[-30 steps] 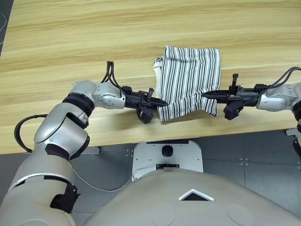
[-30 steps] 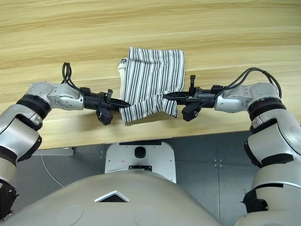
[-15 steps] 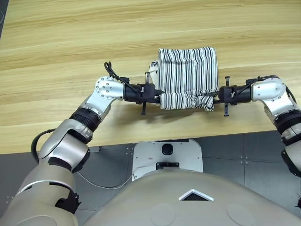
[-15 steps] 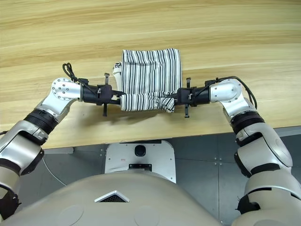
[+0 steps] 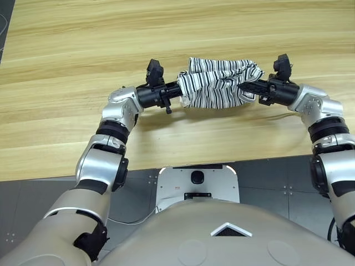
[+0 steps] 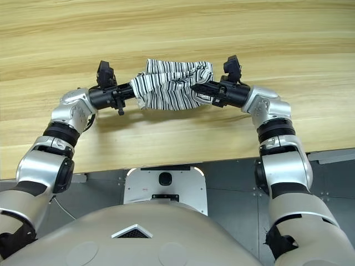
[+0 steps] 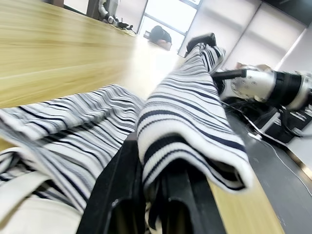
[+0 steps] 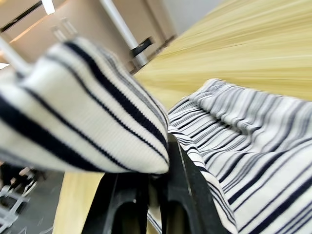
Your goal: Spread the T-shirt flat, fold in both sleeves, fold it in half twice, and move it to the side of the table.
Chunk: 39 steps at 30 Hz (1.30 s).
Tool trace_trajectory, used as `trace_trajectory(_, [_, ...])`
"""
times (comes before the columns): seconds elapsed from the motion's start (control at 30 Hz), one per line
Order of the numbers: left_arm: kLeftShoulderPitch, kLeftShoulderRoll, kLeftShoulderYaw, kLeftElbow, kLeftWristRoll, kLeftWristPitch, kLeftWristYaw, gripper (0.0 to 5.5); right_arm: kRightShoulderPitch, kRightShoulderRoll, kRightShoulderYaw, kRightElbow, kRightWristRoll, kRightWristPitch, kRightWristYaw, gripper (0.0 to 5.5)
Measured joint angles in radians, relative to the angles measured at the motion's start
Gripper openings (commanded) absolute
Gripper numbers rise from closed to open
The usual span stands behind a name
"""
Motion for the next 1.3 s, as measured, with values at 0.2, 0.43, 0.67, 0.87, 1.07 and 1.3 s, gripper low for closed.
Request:
trace_trajectory(0.2, [-0.059,-0.067,0.071,0.057,0.141,-0.012,0.222,0.2,-0.006,0.11,-0.056,0.056,-0.188,-0.176,-0.271,0.12])
trace_trajectory(0.43, [-0.103,-0.124,0.087,0.148,0.318,-0.049,0.497,0.83,-0.032,0.166,-0.093,0.076,-0.336,-0.189,-0.522,0.8])
trace_trajectory(0.67, [-0.142,-0.125,0.195,0.197,0.344,-0.081,0.671,1.89,-0.064,0.176,-0.211,0.137,-0.372,-0.223,-0.702,1.99])
trace_trajectory(0.87, [-0.176,-0.09,0.268,0.215,0.361,-0.121,0.738,2.77,-0.118,0.154,-0.245,0.143,-0.396,-0.234,-0.663,3.03])
trace_trajectory(1.07, [-0.182,-0.088,0.407,0.189,0.297,-0.207,0.853,3.36,-0.118,0.152,-0.259,0.09,-0.453,-0.389,-0.712,3.46])
trace_trajectory(1.3, [-0.15,-0.143,0.569,0.012,0.181,-0.37,0.959,3.36,-0.057,0.142,-0.026,-0.077,-0.778,-0.646,-0.793,3.46])
